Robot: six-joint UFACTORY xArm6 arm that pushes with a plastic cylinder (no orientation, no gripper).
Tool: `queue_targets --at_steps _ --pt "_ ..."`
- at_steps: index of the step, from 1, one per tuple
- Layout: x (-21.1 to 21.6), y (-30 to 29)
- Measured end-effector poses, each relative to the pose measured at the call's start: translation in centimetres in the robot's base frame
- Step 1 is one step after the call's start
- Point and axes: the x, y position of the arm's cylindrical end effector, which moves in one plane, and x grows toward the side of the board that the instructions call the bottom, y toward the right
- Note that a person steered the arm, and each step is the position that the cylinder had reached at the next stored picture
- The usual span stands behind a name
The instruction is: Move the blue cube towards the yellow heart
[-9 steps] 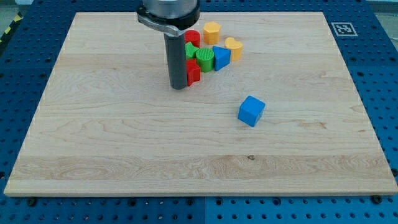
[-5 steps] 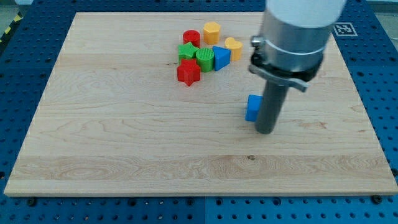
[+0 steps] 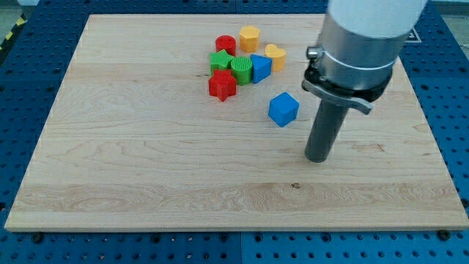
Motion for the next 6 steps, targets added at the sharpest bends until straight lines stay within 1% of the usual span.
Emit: queue_targets --at_steps 2,3,4,5,6 --pt "-7.0 -1.0" --pt "-8.6 -1.0" --pt "-8.3 -1.0" --pt "-5.6 -0.2" --pt "-3.6 -1.4"
